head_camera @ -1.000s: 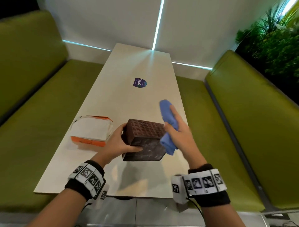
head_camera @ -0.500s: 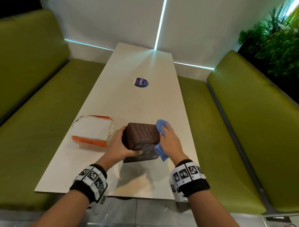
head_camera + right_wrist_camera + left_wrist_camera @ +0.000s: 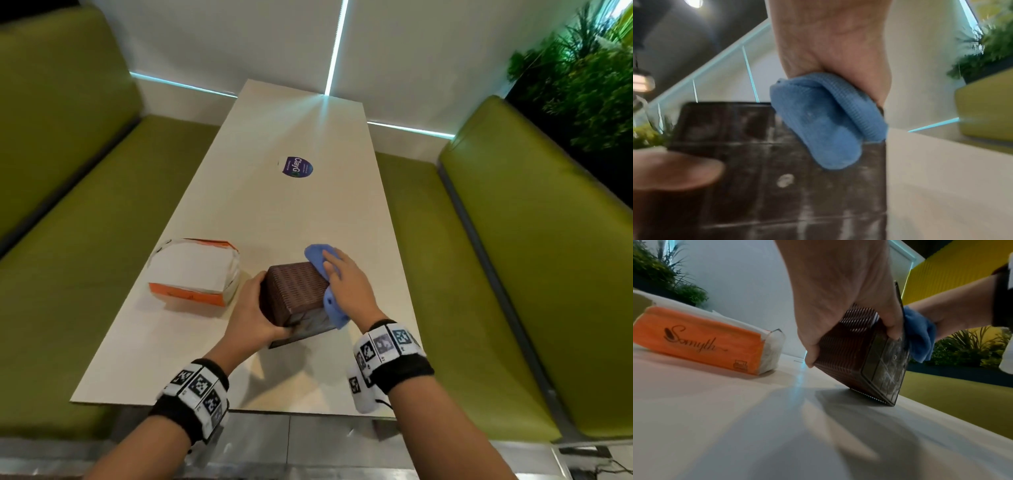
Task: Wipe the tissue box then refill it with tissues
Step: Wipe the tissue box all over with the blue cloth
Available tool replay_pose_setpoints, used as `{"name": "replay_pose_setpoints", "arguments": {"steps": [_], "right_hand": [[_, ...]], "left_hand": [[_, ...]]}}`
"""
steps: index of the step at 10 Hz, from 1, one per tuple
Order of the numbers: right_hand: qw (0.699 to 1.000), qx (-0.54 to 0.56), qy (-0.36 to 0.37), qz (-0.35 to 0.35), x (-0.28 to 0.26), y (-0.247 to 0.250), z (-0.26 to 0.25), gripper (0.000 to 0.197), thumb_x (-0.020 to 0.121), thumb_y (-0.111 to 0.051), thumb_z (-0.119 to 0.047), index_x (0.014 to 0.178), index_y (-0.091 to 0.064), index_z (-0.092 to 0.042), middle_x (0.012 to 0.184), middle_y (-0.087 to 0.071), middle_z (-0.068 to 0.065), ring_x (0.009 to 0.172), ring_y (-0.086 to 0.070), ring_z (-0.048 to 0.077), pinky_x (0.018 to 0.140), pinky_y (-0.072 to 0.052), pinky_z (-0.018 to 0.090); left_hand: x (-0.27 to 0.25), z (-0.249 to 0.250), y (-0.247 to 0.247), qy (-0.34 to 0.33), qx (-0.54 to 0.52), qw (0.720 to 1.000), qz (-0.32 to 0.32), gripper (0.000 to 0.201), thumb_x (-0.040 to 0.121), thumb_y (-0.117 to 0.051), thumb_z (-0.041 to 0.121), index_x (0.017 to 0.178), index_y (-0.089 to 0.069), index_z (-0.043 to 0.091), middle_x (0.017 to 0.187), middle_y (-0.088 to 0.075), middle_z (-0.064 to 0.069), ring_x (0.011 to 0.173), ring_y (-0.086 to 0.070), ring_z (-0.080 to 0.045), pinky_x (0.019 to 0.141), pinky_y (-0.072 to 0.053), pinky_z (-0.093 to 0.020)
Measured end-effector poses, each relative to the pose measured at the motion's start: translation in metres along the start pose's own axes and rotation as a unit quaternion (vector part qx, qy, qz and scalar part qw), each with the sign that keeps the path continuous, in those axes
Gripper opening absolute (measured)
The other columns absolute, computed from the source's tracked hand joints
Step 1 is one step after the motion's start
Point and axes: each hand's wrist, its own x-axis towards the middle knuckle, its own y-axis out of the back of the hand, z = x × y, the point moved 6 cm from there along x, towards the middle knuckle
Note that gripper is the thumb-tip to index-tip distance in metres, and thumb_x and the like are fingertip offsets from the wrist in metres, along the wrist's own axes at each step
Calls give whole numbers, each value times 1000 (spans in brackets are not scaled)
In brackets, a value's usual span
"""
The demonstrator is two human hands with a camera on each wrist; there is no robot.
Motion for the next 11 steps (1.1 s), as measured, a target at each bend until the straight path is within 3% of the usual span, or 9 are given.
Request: {"name": "replay_pose_setpoints", "arguments": {"steps": [1,2,3,4,6,7,8,10,11], "right_hand": [[998,27,-55,23,12,14,19,37,103,-36,-31,127,-60,-16,129,-61,11,117,-55,29,99,-41,36],[987,132,-79,-47,16,21,26,44,99,-40,-42,97,-66,-6,96,-67,15,84,-58,31,81,-46,40],[943,298,-98,-109,6,27,28,49,99,-38,-50,131,-56,-18,129,-60,5,112,-60,24,99,-48,39],[890,426,-143,-77,-11,30,34,52,94,-50,-48,134,-50,-14,119,-62,9,106,-60,30,92,-50,45],[915,399,-54,-28,-54,22,32,43,101,-37,-40,134,-53,-18,91,-74,-8,76,-69,13,78,-52,33],[930,366,-19,-21,-55,29,31,41,100,-35,-46,138,-48,-37,108,-73,8,90,-68,30,86,-49,36],[921,389,-18,2,-41,49,25,32,99,-35,-51,126,-51,-55,125,-62,-18,119,-57,11,102,-43,36],[897,438,-56,-3,-52,33,38,50,97,-40,-48,137,-50,-19,101,-71,3,83,-67,19,69,-53,33],[899,435,-37,-35,-60,21,40,38,97,-43,-47,131,-53,-34,121,-67,-4,102,-67,10,83,-54,30]], "left_hand": [[1,8,-1,8,-10,1000,2,107,38,-86,46,131,-36,32,117,-47,23,105,-48,14,90,-38,-6],[2,11,4,53,-54,997,-9,107,49,-96,26,138,-38,25,121,-49,18,108,-51,3,91,-45,-15],[-1,6,12,107,-191,976,-16,96,52,-96,16,134,-46,25,121,-60,12,108,-62,-6,77,-56,-19],[-3,7,14,138,-286,948,-10,88,45,-92,28,126,-56,26,121,-67,0,103,-70,-20,80,-59,-35],[3,7,23,199,-368,908,-18,70,56,-83,39,121,-66,20,122,-69,-8,115,-63,-32,99,-50,-53],[2,11,22,209,-267,936,-95,74,45,-88,48,112,-69,23,105,-75,-2,104,-68,-28,84,-57,-45],[-5,18,7,215,-244,934,-151,55,54,-85,38,106,-72,25,106,-75,-7,103,-69,-29,83,-57,-47],[6,23,18,252,-330,908,-52,49,59,-83,40,104,-75,23,115,-72,-6,108,-67,-35,92,-51,-60],[7,22,26,277,-290,912,-86,51,58,-83,43,104,-74,22,117,-71,-7,106,-68,-36,85,-56,-57]]}}
